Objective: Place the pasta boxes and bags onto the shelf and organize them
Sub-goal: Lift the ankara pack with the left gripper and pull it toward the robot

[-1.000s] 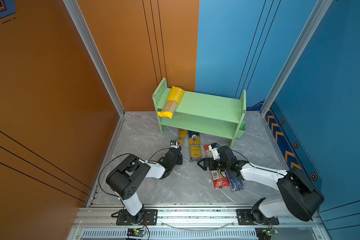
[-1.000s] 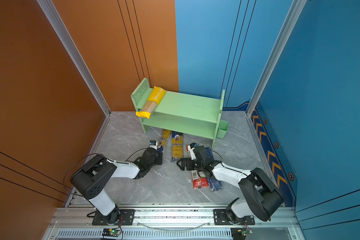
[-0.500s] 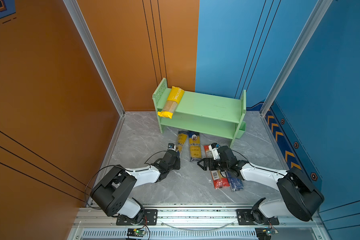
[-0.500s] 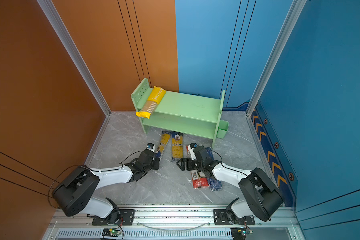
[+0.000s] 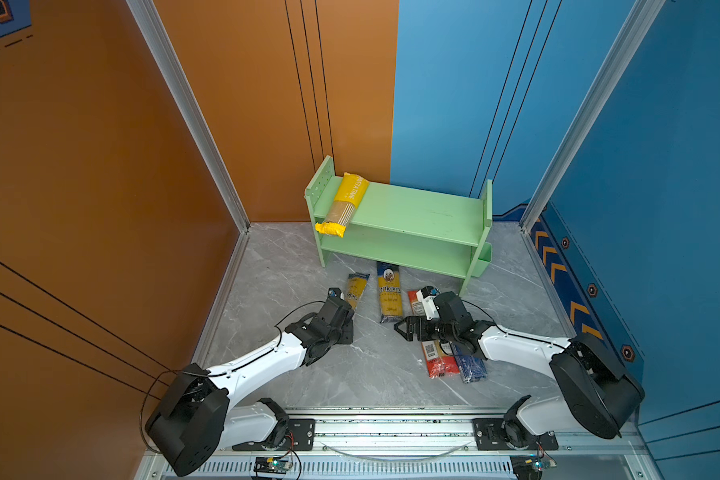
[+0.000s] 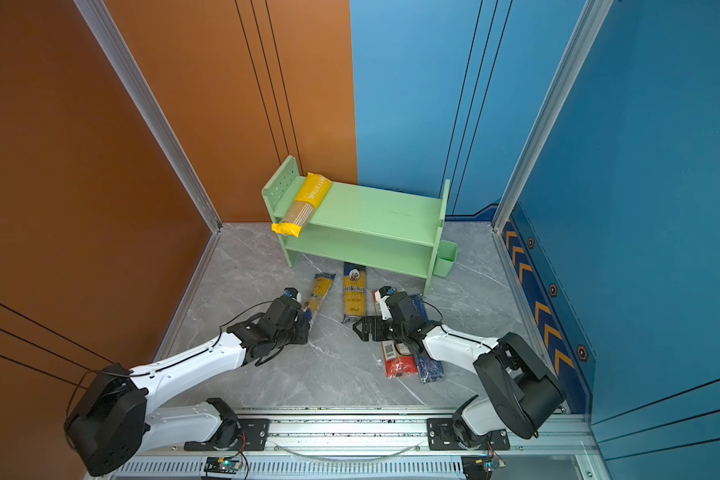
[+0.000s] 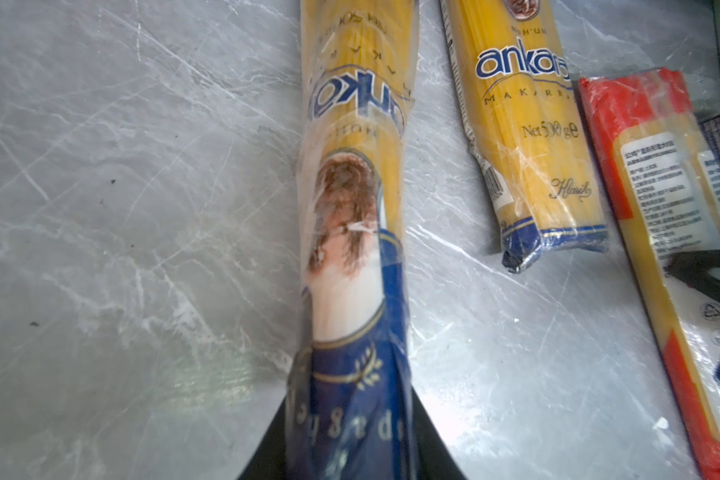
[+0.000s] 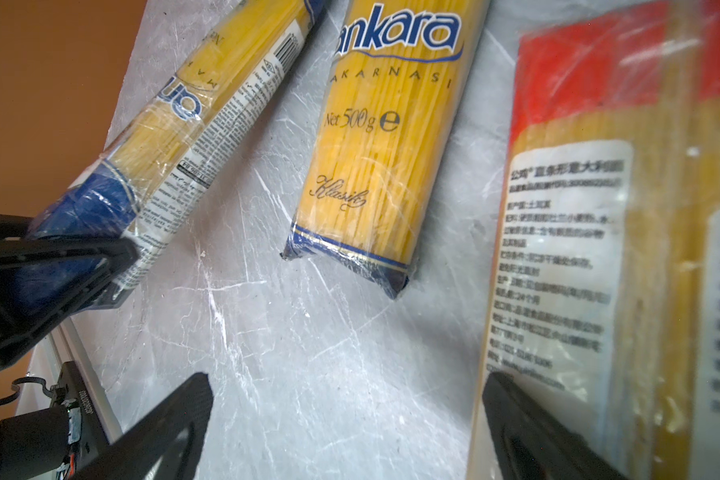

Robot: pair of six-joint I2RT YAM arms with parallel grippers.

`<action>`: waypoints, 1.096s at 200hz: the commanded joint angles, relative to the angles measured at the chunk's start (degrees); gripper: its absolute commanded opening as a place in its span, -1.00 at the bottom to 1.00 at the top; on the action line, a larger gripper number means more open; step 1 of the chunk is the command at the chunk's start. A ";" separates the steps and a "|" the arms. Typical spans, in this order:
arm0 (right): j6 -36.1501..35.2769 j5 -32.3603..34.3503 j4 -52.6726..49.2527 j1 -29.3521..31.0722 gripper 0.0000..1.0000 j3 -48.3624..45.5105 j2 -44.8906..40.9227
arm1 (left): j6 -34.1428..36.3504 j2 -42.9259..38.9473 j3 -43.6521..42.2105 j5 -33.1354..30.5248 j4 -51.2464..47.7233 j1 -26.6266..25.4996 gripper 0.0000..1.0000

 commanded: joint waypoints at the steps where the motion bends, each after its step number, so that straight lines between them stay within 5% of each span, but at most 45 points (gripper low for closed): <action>1: 0.60 0.11 0.55 0.00 1.00 0.65 1.02 | -1.25 -2.53 3.38 2.59 -8.00 -0.71 -1.00; 219: 0.79 0.11 0.90 -0.02 1.00 0.98 2.84 | -0.97 -10.82 16.87 -2.67 -25.45 -4.93 -1.00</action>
